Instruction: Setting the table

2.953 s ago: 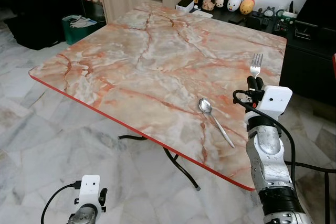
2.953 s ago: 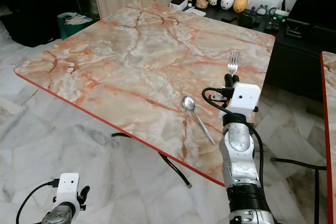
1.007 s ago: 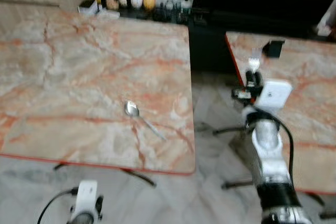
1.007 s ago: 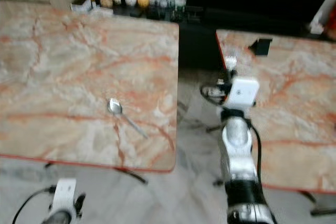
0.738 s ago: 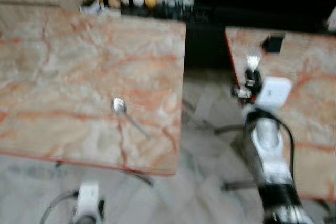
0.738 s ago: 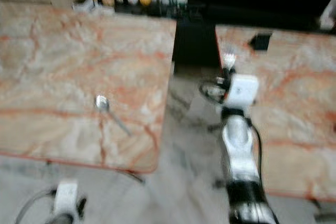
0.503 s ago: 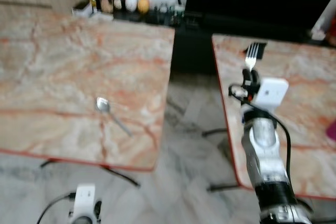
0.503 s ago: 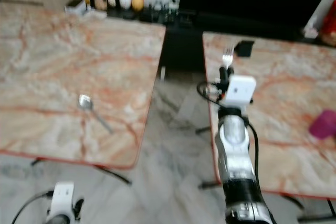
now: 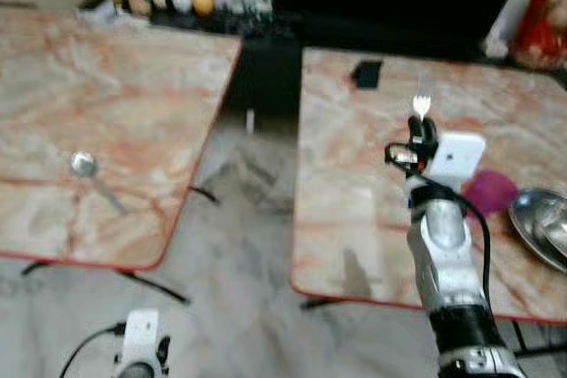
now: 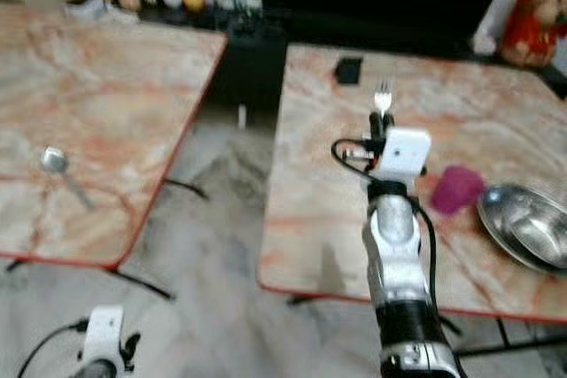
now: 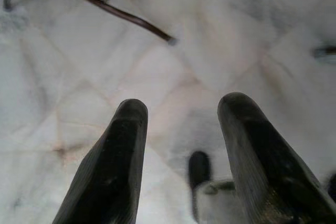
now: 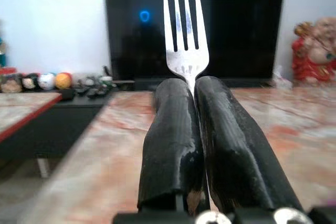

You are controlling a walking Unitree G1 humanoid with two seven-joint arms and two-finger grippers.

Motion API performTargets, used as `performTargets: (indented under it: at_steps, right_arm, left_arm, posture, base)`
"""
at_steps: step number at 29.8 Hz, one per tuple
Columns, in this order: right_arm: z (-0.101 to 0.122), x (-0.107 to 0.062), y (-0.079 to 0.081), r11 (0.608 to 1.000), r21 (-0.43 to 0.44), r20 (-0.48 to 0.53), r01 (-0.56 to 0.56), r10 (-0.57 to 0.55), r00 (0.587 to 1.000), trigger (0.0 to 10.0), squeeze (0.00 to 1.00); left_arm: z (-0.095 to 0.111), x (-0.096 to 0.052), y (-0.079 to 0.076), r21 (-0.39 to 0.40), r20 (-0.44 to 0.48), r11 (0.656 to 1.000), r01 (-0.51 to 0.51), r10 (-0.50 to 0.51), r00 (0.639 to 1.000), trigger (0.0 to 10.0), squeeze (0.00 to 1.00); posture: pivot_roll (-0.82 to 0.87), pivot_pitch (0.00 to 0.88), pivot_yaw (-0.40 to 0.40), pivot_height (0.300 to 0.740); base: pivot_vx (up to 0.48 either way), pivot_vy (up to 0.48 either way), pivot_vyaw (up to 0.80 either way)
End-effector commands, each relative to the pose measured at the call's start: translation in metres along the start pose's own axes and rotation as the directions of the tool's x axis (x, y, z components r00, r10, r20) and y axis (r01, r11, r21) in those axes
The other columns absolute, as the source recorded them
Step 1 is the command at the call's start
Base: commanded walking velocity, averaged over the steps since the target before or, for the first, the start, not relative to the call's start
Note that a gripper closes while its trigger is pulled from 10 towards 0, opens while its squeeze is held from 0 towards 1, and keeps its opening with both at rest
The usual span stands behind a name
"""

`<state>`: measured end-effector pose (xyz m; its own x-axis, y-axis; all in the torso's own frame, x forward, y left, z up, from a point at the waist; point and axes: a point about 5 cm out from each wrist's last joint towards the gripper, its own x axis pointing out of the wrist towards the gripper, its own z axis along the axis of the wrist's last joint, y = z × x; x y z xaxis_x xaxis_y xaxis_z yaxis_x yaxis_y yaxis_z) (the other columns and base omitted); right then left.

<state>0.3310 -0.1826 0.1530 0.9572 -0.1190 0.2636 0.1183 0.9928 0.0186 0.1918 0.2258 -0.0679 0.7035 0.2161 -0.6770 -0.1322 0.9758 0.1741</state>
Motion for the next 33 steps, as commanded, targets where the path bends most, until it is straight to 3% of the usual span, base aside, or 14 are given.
performTargets:
  at_steps: [1,25,33]
  right_arm:
    - [0.0053,0.0026,-0.0045,1.0,-0.001,0.019,0.014,-0.014,1.0,10.0,0.0]
    - [0.0081,0.0066,-0.0065,1.0,-0.006,0.028,0.021,-0.021,0.999,10.0,0.0]
    - [0.0087,0.0074,-0.0088,1.0,-0.013,0.029,0.027,-0.026,0.999,10.0,0.0]
  left_arm:
    - [-0.0036,-0.001,-0.0063,-0.007,-0.016,1.0,0.016,-0.016,1.0,10.0,0.0]
    - [-0.004,-0.0011,-0.0071,-0.002,-0.018,1.0,0.016,-0.016,1.0,10.0,0.0]
    - [-0.0035,-0.001,-0.0066,-0.008,-0.016,1.0,0.016,-0.016,1.0,10.0,0.0]
  posture:
    - [-0.01,0.0,-0.067,0.74]
    - [-0.01,0.0,-0.068,0.74]
    - [-0.02,0.0,-0.067,0.74]
  base:
    - [0.0,-0.454,0.0]
    - [0.0,-0.446,0.0]
    - [0.0,0.0,0.0]
